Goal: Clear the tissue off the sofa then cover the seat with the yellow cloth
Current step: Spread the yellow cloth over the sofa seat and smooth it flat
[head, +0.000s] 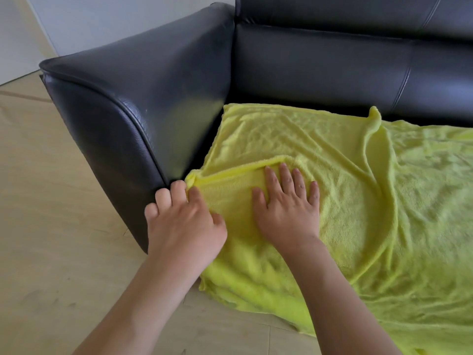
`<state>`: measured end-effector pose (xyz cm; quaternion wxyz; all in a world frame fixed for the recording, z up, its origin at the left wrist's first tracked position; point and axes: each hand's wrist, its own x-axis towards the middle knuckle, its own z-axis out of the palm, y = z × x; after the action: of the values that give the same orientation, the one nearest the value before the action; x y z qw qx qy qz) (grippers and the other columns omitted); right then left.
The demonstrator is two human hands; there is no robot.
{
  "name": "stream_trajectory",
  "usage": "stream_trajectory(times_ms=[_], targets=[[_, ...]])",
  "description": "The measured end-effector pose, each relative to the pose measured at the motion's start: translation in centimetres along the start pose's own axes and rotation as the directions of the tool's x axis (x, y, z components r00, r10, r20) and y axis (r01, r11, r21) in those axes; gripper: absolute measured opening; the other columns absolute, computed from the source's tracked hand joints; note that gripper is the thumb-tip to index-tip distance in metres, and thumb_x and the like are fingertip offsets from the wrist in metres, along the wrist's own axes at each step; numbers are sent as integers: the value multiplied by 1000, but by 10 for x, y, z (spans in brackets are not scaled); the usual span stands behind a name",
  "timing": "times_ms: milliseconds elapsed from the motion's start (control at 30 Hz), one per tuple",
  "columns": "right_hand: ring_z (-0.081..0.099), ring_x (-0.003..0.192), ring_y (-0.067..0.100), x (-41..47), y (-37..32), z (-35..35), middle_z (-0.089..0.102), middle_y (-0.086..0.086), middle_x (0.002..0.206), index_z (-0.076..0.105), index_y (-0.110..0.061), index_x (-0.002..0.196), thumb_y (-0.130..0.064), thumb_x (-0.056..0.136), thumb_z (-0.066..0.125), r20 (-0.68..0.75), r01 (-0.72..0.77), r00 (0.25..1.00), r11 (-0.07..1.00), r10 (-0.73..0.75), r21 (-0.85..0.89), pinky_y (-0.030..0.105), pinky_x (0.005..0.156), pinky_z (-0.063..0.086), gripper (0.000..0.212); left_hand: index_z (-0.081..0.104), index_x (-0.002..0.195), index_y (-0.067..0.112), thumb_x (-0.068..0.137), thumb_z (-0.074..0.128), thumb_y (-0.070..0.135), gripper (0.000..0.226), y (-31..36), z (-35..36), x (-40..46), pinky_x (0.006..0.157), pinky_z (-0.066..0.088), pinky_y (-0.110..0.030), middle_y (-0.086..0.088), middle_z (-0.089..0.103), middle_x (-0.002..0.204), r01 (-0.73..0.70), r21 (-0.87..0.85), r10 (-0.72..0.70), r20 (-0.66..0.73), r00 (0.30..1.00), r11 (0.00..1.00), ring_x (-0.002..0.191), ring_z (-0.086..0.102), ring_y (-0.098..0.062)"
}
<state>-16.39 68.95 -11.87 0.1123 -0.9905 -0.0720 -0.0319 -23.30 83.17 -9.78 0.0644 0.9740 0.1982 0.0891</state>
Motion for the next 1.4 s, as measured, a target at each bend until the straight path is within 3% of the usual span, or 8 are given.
stream_trajectory(times_ms=[233,367,467,567,767,1000,1200,1400], targets=[[-13,148,17,-1,0,1,-7,-5,162,2,-33,154,-53,97,10,-2,-1,1000,1000,1,-3,47,118,-12,61,37,95,20,91,41,39,19,-6,-13,-7,77,31,-34,3,21,109,-30,63,25,71,997,998,97,31,-22],[-12,148,17,-2,0,1,-7,-5,162,2,-33,154,-53,97,11,0,-2,1000,1000,2,5,47,118,-12,61,53,97,12,91,46,20,12,-1,-21,-2,71,38,-34,-5,37,106,-70,-179,52,-102,993,981,85,43,-25],[-13,148,17,-2,0,-1,-8,-4,162,2,-33,154,-52,97,11,13,-3,1000,1000,3,11,47,118,-12,61,55,121,3,89,50,10,33,0,-2,9,87,45,-41,-14,46,127,-179,-257,143,-151,978,950,109,52,-34],[-14,148,16,-3,3,-4,-10,-5,162,1,-33,154,-50,97,12,26,-12,1000,1000,12,10,46,118,-11,61,30,149,3,99,34,27,56,-1,19,13,118,20,-38,-17,22,157,-179,-190,190,44,981,965,144,23,-32],[-15,148,16,-3,10,-8,-11,-4,162,-1,-32,154,-45,96,15,50,-19,999,1000,18,14,46,118,-11,61,28,149,7,95,42,11,56,9,1,27,114,25,-36,-8,21,158,-186,-272,189,-14,982,944,144,22,-25],[-15,148,17,-2,11,-11,-12,-3,162,-1,-31,154,-44,96,16,72,-3,997,1000,1,27,48,118,-10,62,60,117,7,87,40,1,37,41,-15,110,84,48,-37,-10,54,123,-358,136,290,361,886,924,107,53,-29],[-14,148,18,-3,14,-13,-11,-3,162,-3,-32,154,-48,97,13,77,26,997,1000,-26,-9,47,118,-9,61,34,150,24,91,59,32,64,53,-36,153,116,-7,-59,-4,32,155,-587,683,171,577,799,435,145,16,-31],[-10,148,21,-1,14,-20,-9,-1,162,-2,-30,154,-50,97,14,108,48,993,998,-44,-39,48,118,-5,63,20,154,26,84,70,38,87,54,-31,161,112,-13,-63,1,29,155,-545,706,197,516,833,452,145,12,-30]])
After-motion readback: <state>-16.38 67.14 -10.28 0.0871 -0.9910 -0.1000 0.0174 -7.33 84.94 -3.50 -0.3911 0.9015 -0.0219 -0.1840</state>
